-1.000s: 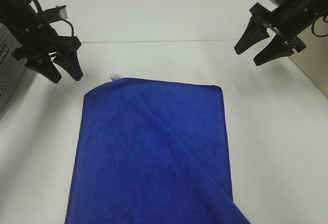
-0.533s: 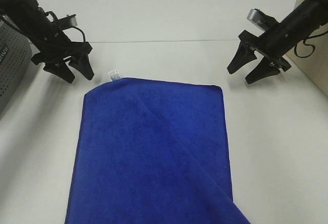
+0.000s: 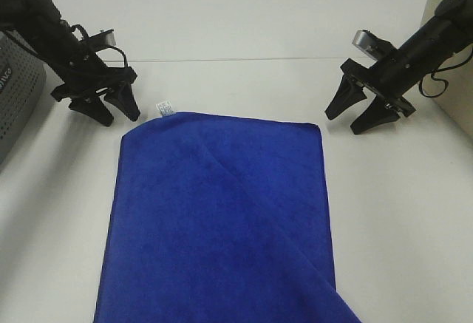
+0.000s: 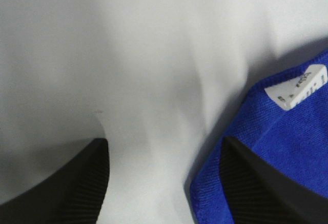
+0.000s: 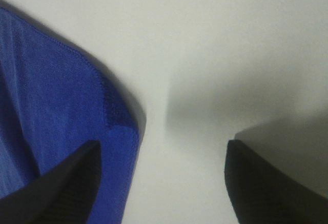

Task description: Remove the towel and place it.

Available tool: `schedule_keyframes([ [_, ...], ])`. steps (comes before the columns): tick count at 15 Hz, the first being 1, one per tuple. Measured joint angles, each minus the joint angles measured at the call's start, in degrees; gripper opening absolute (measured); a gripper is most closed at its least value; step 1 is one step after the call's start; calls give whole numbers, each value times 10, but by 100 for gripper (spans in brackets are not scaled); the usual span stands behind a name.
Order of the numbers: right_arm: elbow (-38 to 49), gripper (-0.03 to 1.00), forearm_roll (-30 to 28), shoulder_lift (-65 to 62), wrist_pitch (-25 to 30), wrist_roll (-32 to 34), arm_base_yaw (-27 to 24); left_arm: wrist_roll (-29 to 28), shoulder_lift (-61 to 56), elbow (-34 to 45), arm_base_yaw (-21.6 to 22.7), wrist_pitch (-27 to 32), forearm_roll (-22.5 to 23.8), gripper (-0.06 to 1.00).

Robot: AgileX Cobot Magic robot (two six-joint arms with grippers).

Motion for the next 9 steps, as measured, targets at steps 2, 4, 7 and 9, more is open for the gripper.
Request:
schedule_keyframes([
  [2, -3, 68, 0, 4, 5, 0, 0, 0, 0, 0, 0, 1, -1, 60],
  [4, -3, 68, -6, 4, 7, 3, 0, 2, 1, -1, 0, 3, -1, 60],
  [7, -3, 68, -11, 4, 8, 5, 5, 2, 3, -1, 0, 13, -12, 60],
  [9, -5, 68, -13, 7, 9, 6, 21, 2, 4, -1, -3, 18, -21, 60],
])
